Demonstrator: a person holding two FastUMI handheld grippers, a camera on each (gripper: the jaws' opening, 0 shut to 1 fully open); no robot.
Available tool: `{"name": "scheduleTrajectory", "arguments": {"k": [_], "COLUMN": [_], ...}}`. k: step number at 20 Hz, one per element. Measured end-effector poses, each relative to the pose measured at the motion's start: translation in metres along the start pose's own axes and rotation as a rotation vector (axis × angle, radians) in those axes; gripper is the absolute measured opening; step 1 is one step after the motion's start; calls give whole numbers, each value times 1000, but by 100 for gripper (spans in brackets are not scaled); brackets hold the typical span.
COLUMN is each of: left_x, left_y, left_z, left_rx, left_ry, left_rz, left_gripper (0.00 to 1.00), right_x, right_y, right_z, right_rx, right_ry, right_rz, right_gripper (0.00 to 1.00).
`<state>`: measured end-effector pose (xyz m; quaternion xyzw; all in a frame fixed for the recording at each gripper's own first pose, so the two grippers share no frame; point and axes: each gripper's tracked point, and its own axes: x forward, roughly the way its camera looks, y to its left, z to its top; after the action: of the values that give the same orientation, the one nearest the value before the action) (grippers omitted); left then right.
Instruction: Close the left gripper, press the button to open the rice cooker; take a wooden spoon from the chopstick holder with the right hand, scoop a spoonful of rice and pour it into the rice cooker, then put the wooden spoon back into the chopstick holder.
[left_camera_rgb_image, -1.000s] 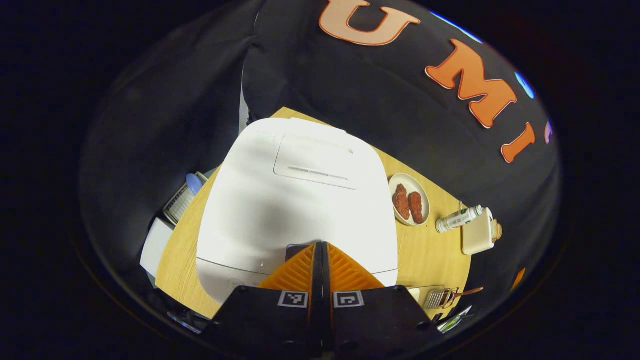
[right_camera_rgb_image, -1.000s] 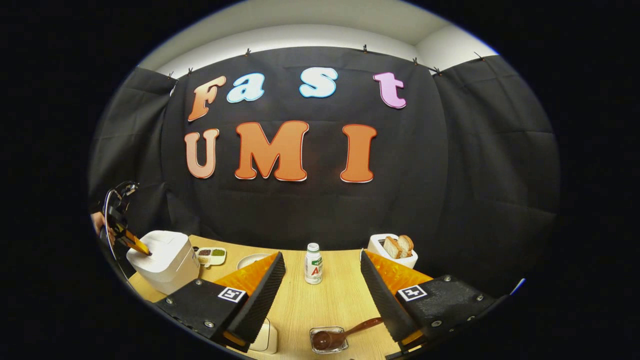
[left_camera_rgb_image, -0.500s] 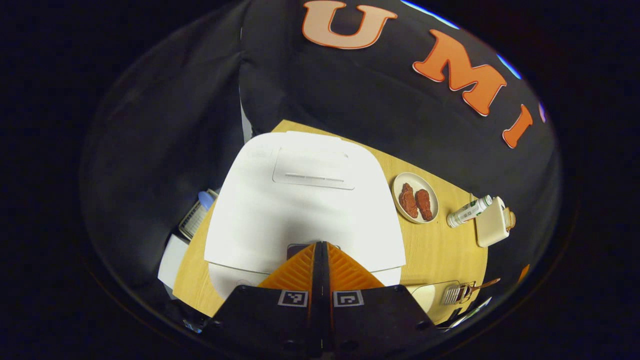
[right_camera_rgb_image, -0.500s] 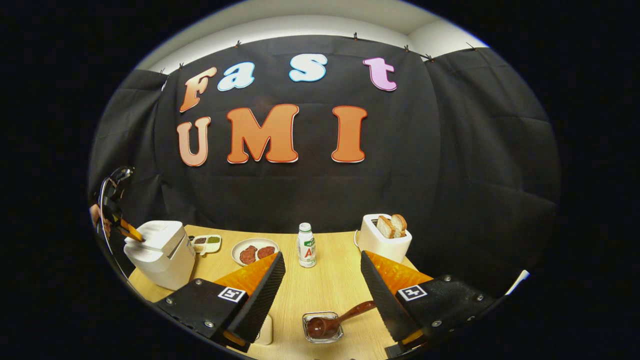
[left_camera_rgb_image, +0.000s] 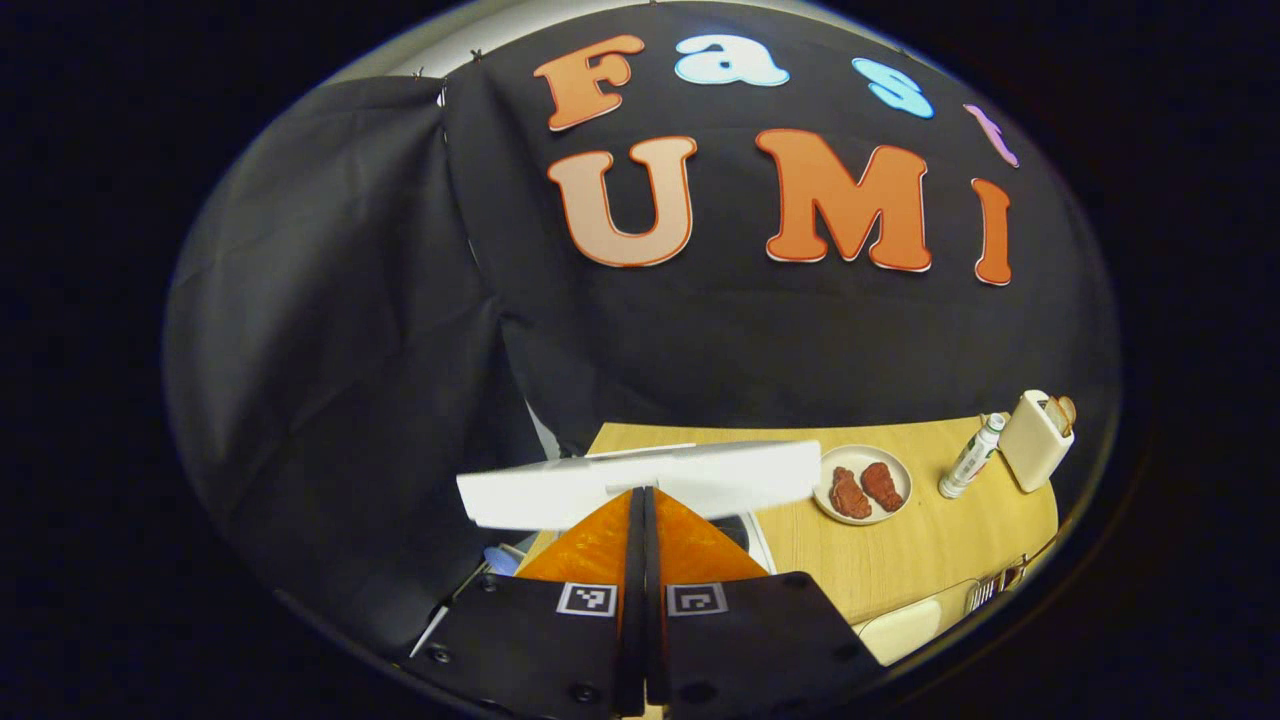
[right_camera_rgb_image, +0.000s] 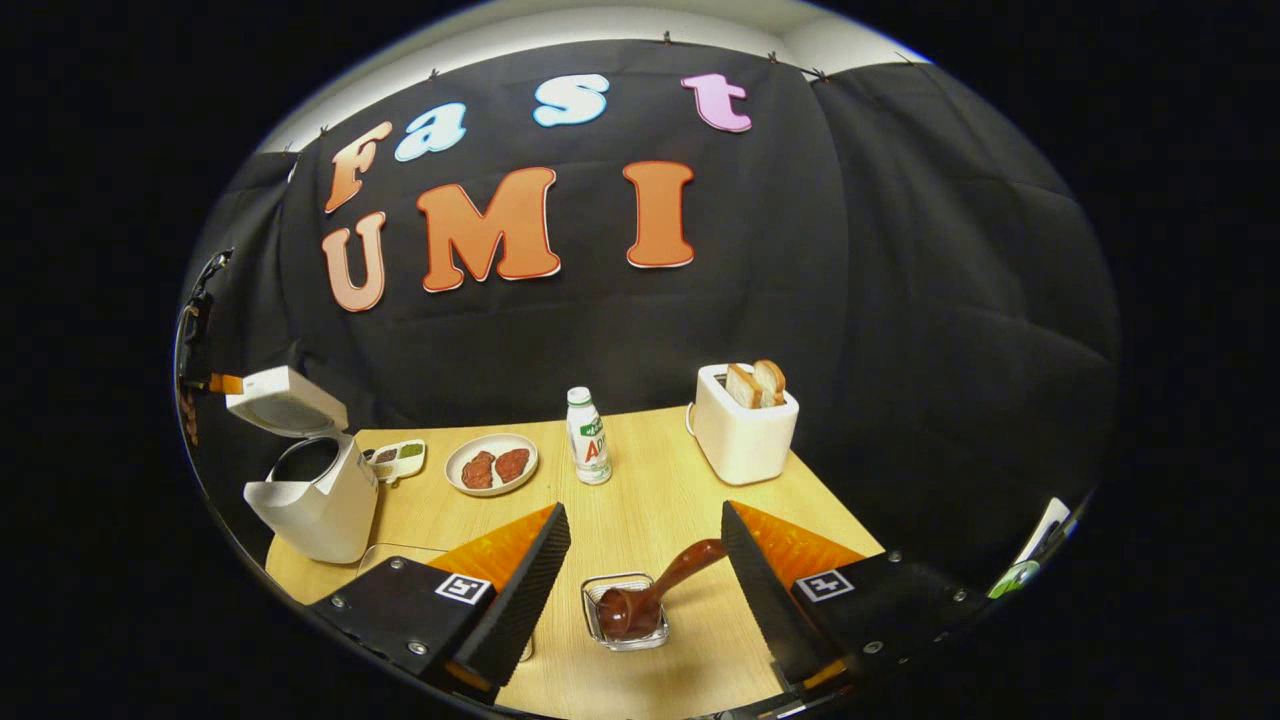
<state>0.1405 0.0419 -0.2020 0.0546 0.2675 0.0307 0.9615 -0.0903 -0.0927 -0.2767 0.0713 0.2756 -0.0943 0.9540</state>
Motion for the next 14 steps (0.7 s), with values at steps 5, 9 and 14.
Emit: {"name": "scheduleTrajectory", "arguments": {"k": [5,9,14], "left_x": [-44,-83,-124], "left_y": [-14,-24,-50], "left_z": [10,7,-8], "left_rx": [-52,-59,-70], "left_ry": [-125,-183,-216], "left_rz": [-34,-50,-89], "left_gripper": [5,4,23], "right_x": [18,39,65], "right_y": [-14,-21,-13], "right_z": [-37,-63,-81], "right_rx": [98,149,264], "right_ry": [96,168,204], "right_rz": [2,15,83], "right_gripper": [95,94,87]}}
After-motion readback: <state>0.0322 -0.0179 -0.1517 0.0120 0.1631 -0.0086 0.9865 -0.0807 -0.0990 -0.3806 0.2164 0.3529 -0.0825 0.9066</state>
